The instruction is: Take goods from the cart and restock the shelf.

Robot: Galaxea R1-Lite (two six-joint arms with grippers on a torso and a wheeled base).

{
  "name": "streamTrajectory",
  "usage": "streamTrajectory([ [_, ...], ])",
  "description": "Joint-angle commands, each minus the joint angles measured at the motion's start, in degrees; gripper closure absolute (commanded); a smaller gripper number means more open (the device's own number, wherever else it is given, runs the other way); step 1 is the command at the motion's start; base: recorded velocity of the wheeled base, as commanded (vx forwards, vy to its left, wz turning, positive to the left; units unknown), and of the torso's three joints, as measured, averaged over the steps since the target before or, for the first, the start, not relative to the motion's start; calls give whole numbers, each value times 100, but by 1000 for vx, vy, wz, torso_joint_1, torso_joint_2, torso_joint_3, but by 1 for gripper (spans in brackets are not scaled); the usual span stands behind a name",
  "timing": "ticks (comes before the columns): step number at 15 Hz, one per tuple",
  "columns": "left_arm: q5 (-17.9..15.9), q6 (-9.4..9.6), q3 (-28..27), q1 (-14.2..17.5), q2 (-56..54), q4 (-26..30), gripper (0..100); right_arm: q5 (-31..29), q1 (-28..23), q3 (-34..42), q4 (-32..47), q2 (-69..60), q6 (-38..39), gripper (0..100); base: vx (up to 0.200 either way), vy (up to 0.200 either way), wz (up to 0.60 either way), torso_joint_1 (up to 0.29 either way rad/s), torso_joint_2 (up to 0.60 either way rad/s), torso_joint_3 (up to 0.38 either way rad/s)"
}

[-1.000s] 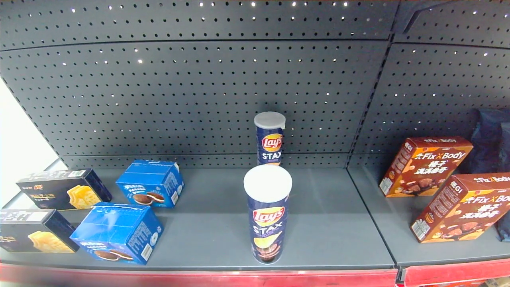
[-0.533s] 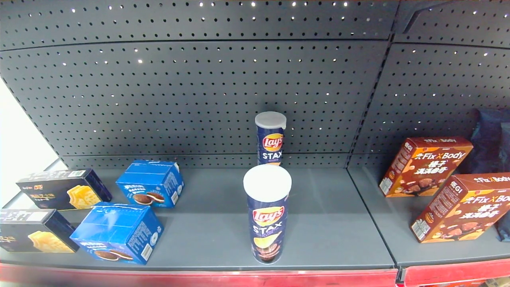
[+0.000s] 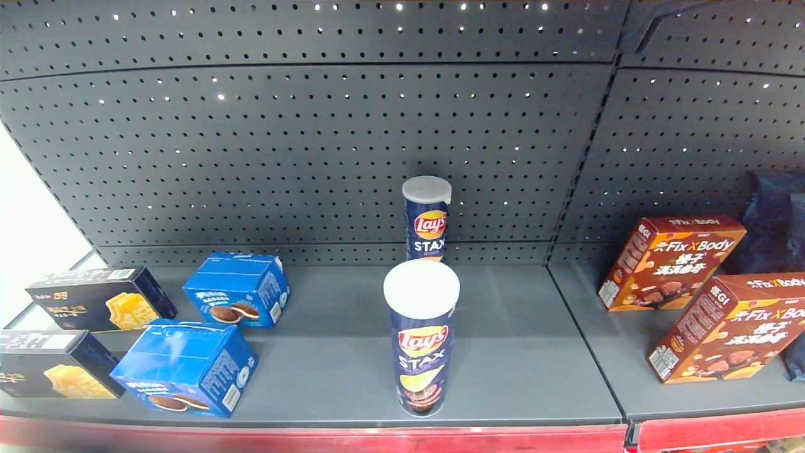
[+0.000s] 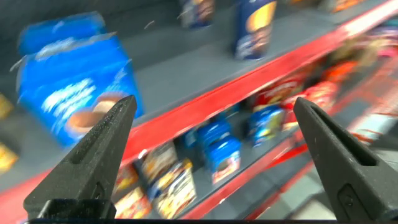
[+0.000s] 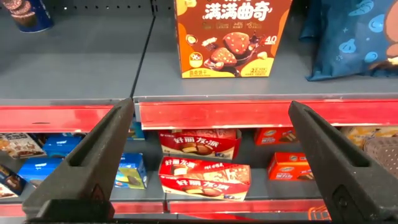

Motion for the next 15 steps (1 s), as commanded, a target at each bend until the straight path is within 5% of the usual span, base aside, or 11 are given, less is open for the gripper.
streamTrajectory([
  [1,-199,27,-794,-944,918,-77,0,0,0,0,-1,21,5,0,0,0,0,0,0,0],
  [6,-261,-8,-1435,-1190,2755,-253,0,0,0,0,-1,21,-4,0,0,0,0,0,0,0],
  [7,-252,-25,-1427,-1199,3282,-728,0,0,0,0,-1,21,5,0,0,0,0,0,0,0],
  [12,-208,-8,-1435,-838,4882,-1448,0,0,0,0,-1,21,-4,0,0,0,0,0,0,0],
  [15,161,27,-1471,-715,5761,-1932,0,0,0,0,-1,21,-4,0,0,0,0,0,0,0],
])
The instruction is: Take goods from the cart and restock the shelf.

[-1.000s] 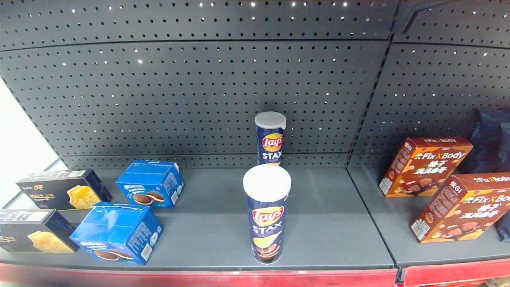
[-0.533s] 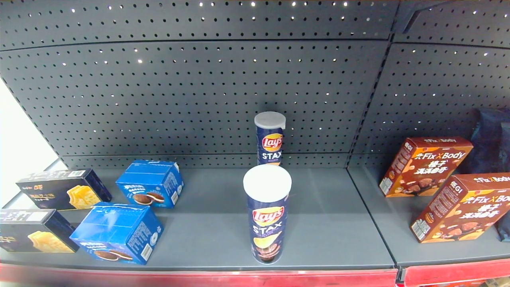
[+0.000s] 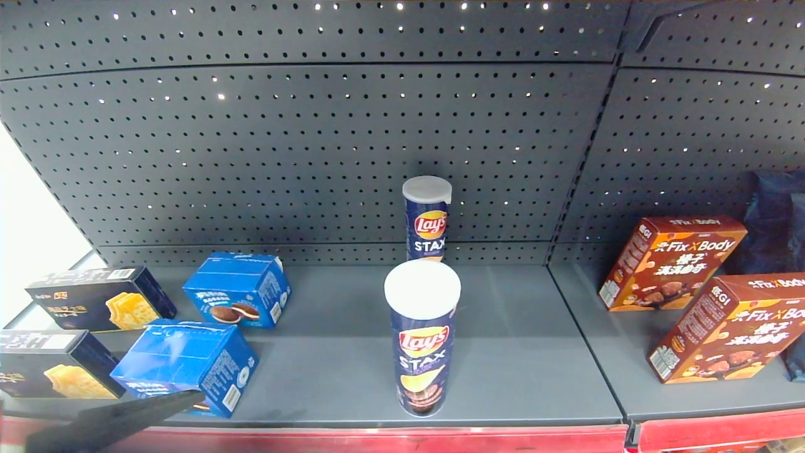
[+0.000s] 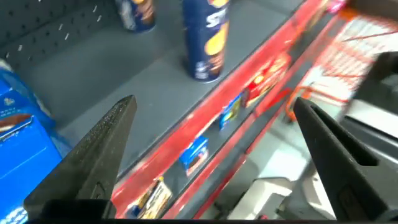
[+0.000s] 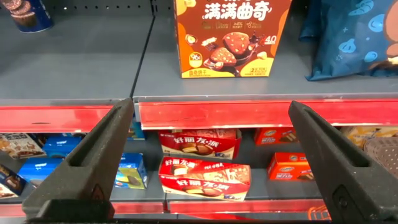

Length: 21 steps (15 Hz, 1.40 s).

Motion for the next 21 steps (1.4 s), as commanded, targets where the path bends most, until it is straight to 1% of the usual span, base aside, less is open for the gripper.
streamTrajectory([
  [1,253,4,-31,116,994,-346,0,-2,0,0,-1,13,-6,0,0,0,0,0,0,0],
  [2,271,4,-48,125,1284,-662,0,-2,0,0,-1,13,2,0,0,0,0,0,0,0],
  [3,289,4,-66,125,1513,-820,0,-2,0,0,-1,13,2,0,0,0,0,0,0,0],
  [6,359,13,-180,222,1979,-1005,0,-2,0,0,-1,13,2,0,0,0,0,0,0,0],
  [8,429,13,-312,310,2313,-1119,0,-2,0,0,-1,13,-6,0,0,0,0,0,0,0],
  [9,499,13,-462,380,2585,-1181,0,-2,0,0,-1,13,2,0,0,0,0,0,0,0],
  [10,535,13,-505,389,2708,-1251,0,-2,0,0,-1,13,2,0,0,0,0,0,0,0],
  [12,675,13,-725,450,3165,-1559,0,-2,0,0,-1,13,-6,0,0,0,0,0,0,0],
  [15,781,13,-971,459,3640,-1620,0,-2,0,0,-1,13,-6,0,0,0,0,0,0,0],
  [19,877,13,-1129,459,4062,-1620,0,-2,0,0,-1,13,-6,0,0,0,0,0,0,0],
  [21,1053,13,-1288,459,4308,-1743,0,-2,0,0,-1,13,-6,0,0,0,0,0,0,0],
])
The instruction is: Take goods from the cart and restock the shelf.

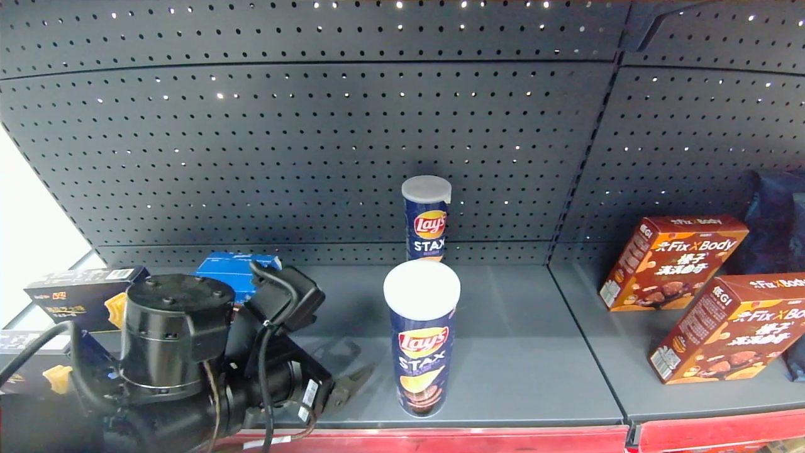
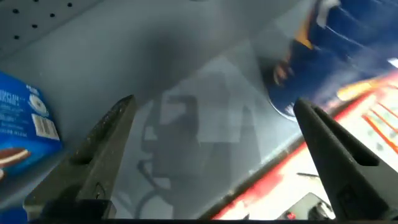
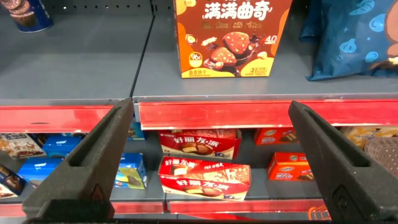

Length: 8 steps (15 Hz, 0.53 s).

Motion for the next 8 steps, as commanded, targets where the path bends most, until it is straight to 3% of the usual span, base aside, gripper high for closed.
streamTrajectory([
  [1,201,-1,-239,-9,454,-99,0,0,0,0,-1,10,-6,0,0,0,0,0,0,0],
  [8,227,-1,-476,-18,805,-117,0,0,0,0,-1,10,2,0,0,0,0,0,0,0],
])
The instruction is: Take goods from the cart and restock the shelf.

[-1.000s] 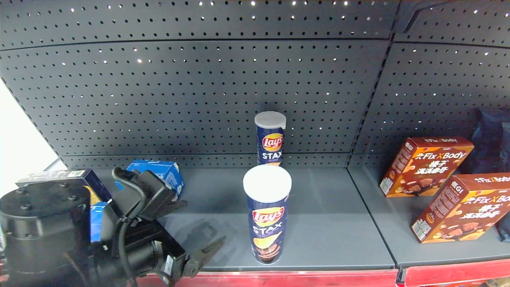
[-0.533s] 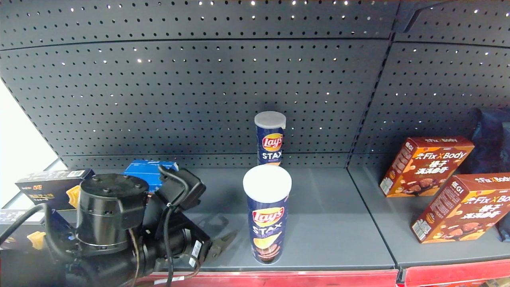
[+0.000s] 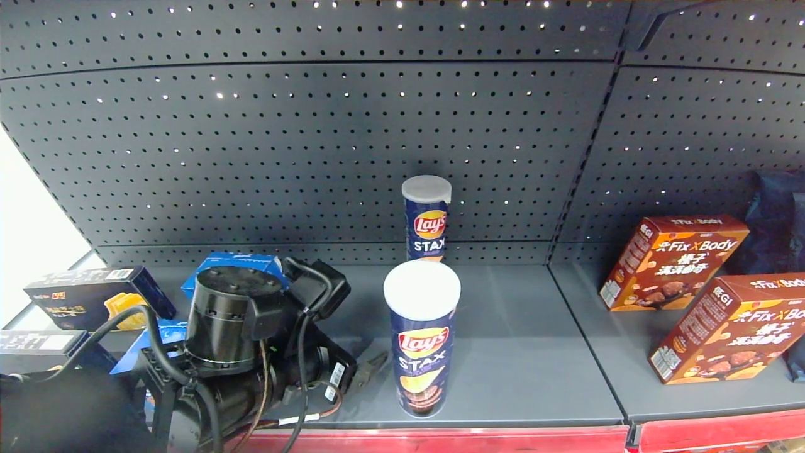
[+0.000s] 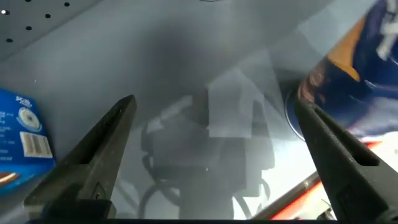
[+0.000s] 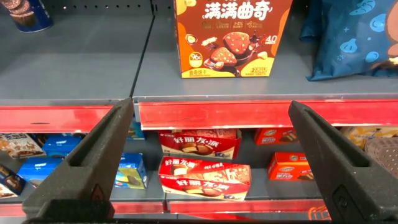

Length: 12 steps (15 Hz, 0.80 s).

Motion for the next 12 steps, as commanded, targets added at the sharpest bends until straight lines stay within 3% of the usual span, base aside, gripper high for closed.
streamTrajectory([
  [1,2,-1,-103,-1,137,4,0,0,0,0,-1,7,2,0,0,0,0,0,0,0],
  [12,2,-1,-226,-107,268,4,0,0,0,0,-1,7,-6,0,0,0,0,0,0,0],
])
